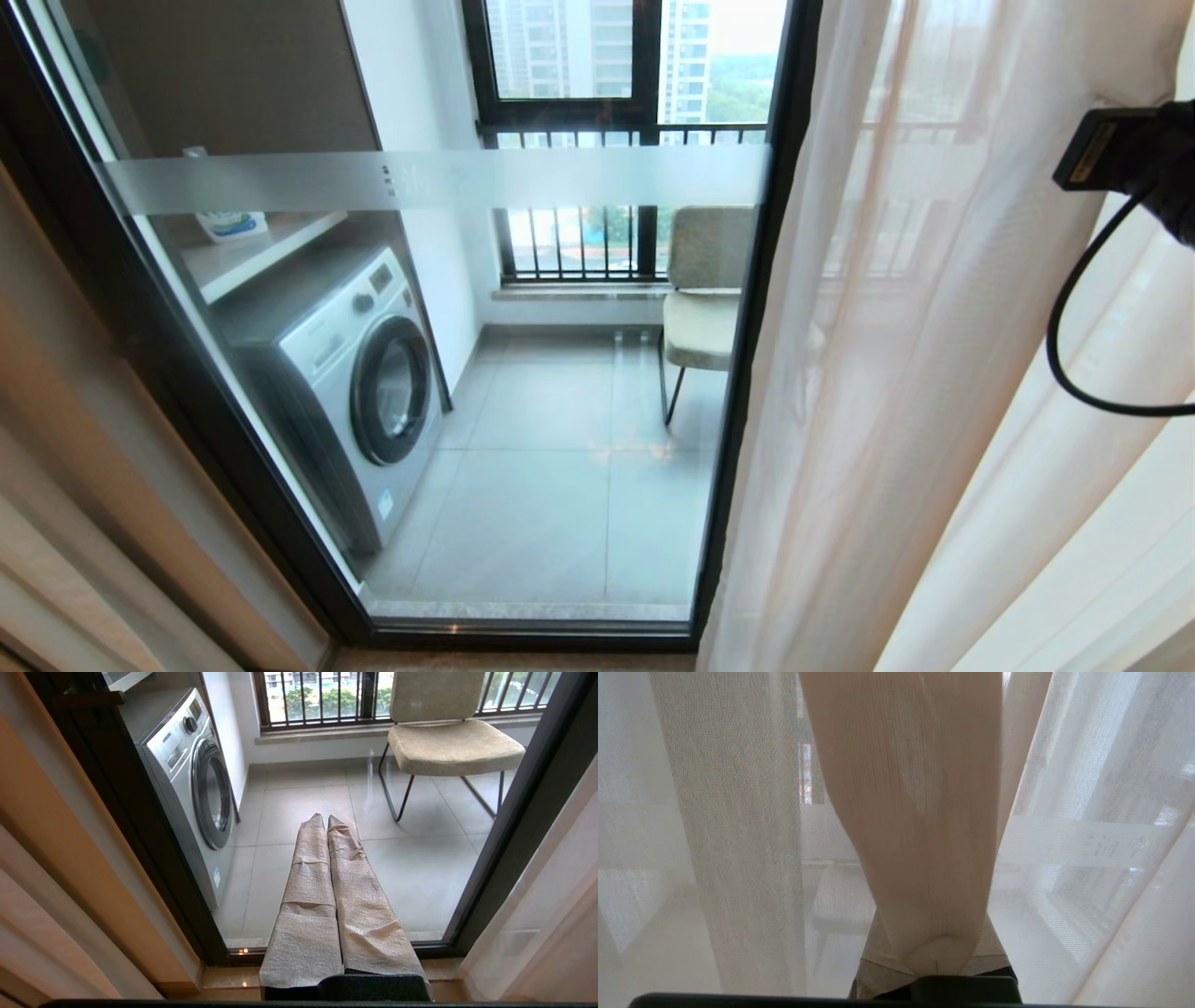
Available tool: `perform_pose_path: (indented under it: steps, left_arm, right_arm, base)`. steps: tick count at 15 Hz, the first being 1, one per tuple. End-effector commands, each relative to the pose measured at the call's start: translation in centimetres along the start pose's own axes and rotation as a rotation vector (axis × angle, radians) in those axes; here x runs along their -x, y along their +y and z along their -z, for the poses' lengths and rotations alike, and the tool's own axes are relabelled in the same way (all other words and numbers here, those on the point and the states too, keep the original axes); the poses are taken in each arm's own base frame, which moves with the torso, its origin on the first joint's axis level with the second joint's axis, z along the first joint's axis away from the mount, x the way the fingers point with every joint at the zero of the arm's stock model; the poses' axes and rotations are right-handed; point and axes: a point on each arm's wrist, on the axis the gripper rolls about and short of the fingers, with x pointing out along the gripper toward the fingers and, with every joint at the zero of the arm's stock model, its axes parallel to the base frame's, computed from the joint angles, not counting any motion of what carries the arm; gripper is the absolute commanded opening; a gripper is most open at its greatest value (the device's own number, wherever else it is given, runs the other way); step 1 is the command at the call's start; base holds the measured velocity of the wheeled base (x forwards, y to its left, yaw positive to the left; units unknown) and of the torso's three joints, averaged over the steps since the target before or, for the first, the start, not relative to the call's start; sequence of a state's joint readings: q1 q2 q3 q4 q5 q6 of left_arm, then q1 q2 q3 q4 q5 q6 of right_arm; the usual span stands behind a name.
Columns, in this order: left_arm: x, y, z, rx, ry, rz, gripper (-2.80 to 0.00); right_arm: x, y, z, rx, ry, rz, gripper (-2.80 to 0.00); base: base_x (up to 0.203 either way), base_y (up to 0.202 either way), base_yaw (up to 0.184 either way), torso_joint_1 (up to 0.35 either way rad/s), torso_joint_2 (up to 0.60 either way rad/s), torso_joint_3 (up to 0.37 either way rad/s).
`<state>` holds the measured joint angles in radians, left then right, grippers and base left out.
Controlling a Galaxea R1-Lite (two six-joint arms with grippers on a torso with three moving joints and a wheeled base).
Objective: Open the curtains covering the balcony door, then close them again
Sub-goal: Pull the inner curtains open on both sides
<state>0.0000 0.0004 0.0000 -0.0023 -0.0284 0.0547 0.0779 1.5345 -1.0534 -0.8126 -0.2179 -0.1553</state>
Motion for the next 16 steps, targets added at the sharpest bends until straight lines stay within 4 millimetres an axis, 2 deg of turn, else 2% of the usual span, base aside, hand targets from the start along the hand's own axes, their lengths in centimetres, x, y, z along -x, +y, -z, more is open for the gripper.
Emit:
perform_pose_path:
  steps: [1,16]
  left_arm:
    - [0.0,0.0,-0.01,-0.001,-0.001,0.001,-2.8]
    - [0.0,0.0,-0.01,-0.001,-0.001,0.001,-2.8]
  right_arm:
    - [0.02,0.0,-0.04,0.0,-0.004,0.002,-2.8]
    - [0.2,0.04,0.48,-0.001,-0.004,0.002,-2.8]
  base:
    - [0.0,0.0,0.0,0.0,0.0,0.0]
    - [0.0,-0.005,0.001,0.0,0.0,0.0]
